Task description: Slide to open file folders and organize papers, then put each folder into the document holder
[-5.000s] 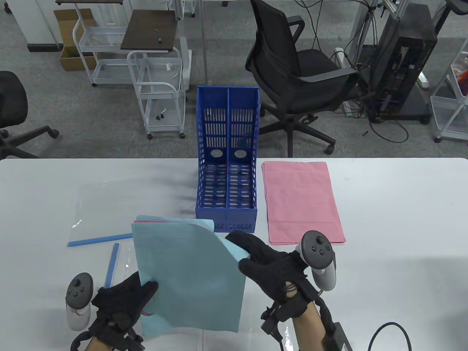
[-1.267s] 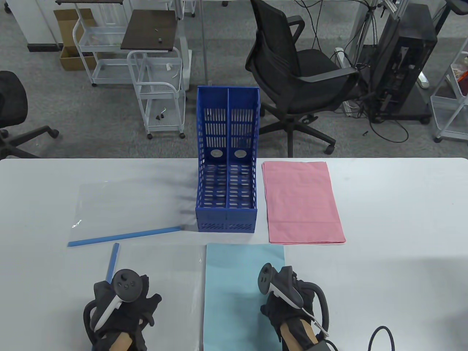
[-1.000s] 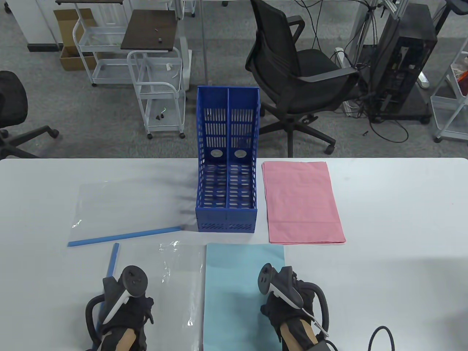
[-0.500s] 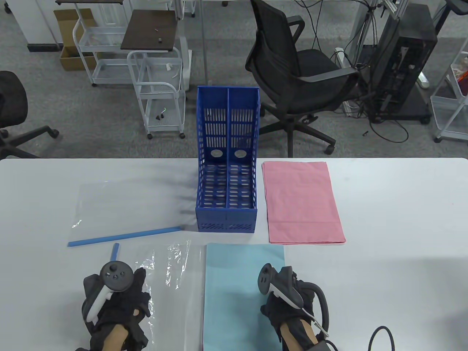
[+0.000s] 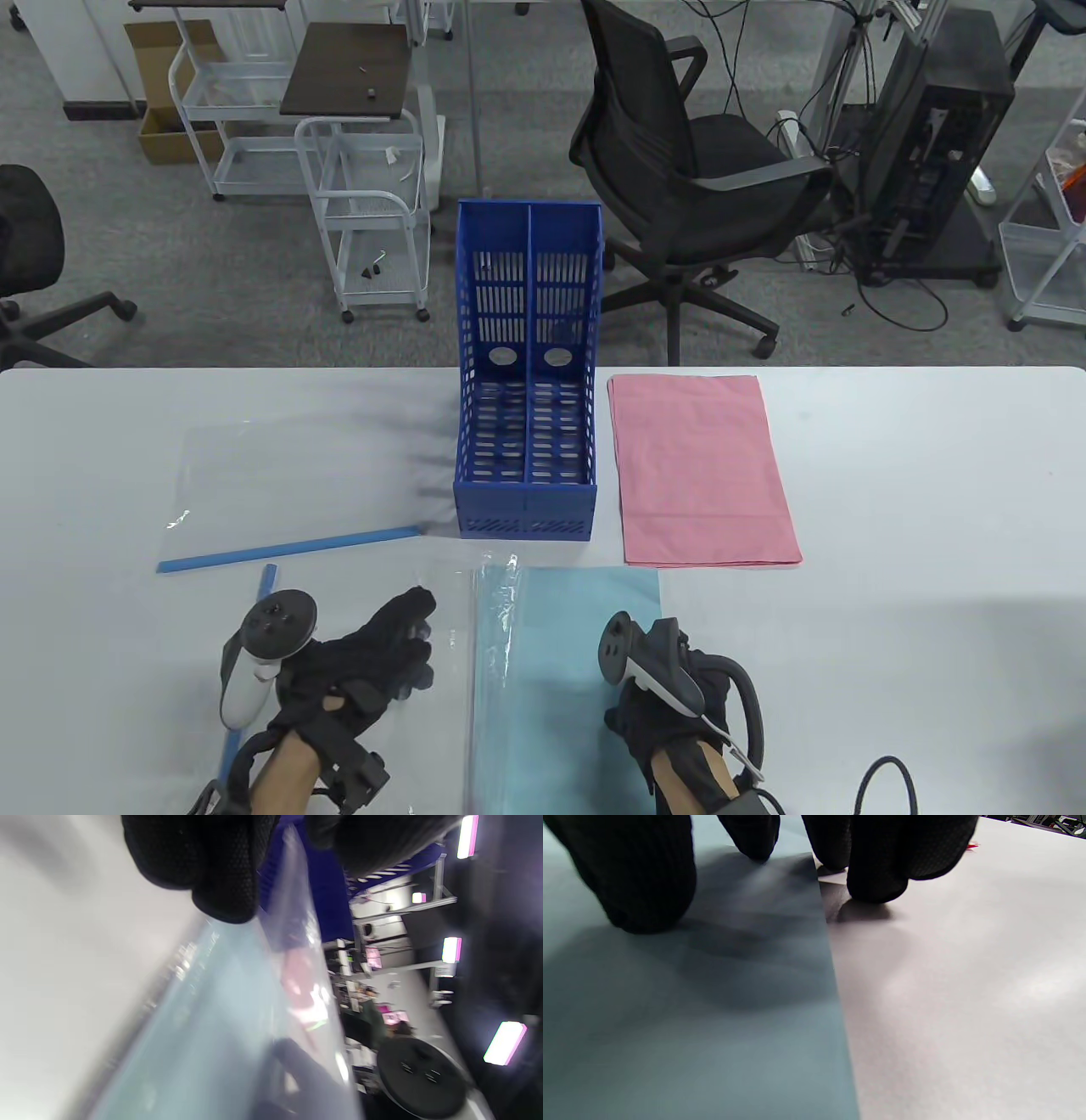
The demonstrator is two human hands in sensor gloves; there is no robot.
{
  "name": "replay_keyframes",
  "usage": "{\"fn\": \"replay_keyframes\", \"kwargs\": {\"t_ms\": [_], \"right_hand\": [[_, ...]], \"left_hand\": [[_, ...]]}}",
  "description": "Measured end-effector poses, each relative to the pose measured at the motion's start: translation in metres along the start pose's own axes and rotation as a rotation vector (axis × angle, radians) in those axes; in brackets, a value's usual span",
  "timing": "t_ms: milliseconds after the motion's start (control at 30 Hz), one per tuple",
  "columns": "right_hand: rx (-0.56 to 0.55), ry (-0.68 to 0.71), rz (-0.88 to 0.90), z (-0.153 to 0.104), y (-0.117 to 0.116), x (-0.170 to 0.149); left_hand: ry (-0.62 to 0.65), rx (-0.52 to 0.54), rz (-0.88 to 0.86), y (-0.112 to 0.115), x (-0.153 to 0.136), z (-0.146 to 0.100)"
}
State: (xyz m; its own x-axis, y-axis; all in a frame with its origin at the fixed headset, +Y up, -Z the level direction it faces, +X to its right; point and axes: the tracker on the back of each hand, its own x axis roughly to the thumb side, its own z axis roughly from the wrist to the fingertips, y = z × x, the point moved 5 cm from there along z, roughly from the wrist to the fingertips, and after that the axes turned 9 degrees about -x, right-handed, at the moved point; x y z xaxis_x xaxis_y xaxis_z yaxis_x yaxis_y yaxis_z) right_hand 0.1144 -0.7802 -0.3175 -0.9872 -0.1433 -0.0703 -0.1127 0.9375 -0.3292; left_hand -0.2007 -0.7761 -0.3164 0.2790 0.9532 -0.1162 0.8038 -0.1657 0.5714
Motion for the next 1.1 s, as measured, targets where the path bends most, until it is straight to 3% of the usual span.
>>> {"fn": "replay_keyframes", "kwargs": {"t_ms": [67, 167, 267, 333, 400, 500, 667, 800, 933, 1033, 1100], "right_hand": [[0.000, 0.000, 0.000, 0.000, 0.000, 0.000], [-0.001, 0.001, 0.002, 0.000, 0.000, 0.000], [-0.001, 0.002, 0.002, 0.000, 0.000, 0.000], [-0.002, 0.003, 0.002, 0.000, 0.000, 0.000], [-0.002, 0.002, 0.002, 0.000, 0.000, 0.000], [-0.006, 0.003, -0.001, 0.000, 0.000, 0.001], [-0.009, 0.006, -0.001, 0.000, 0.000, 0.001], [-0.010, 0.008, -0.002, 0.000, 0.000, 0.001], [-0.013, 0.006, 0.000, 0.000, 0.000, 0.001], [-0.014, 0.006, -0.001, 0.000, 0.000, 0.001], [-0.015, 0.006, -0.002, 0.000, 0.000, 0.001]], "left_hand": [[0.032, -0.053, -0.085, 0.010, -0.001, 0.010], [-0.056, -0.103, -0.077, 0.020, -0.006, 0.019], [-0.274, -0.022, 0.204, 0.025, -0.010, 0.021], [-0.428, 0.033, 0.491, 0.031, -0.007, 0.026], [-0.483, 0.074, 0.662, 0.040, -0.003, 0.032], [-0.490, 0.106, 0.753, 0.052, 0.002, 0.041], [-0.425, 0.089, 0.509, 0.048, -0.006, 0.042], [-0.288, 0.052, 0.230, 0.044, -0.015, 0.036], [-0.286, -0.005, 0.041, 0.047, -0.029, 0.034], [-0.326, -0.036, 0.027, 0.053, -0.035, 0.036], [-0.343, -0.002, 0.078, 0.054, -0.033, 0.036]]}}
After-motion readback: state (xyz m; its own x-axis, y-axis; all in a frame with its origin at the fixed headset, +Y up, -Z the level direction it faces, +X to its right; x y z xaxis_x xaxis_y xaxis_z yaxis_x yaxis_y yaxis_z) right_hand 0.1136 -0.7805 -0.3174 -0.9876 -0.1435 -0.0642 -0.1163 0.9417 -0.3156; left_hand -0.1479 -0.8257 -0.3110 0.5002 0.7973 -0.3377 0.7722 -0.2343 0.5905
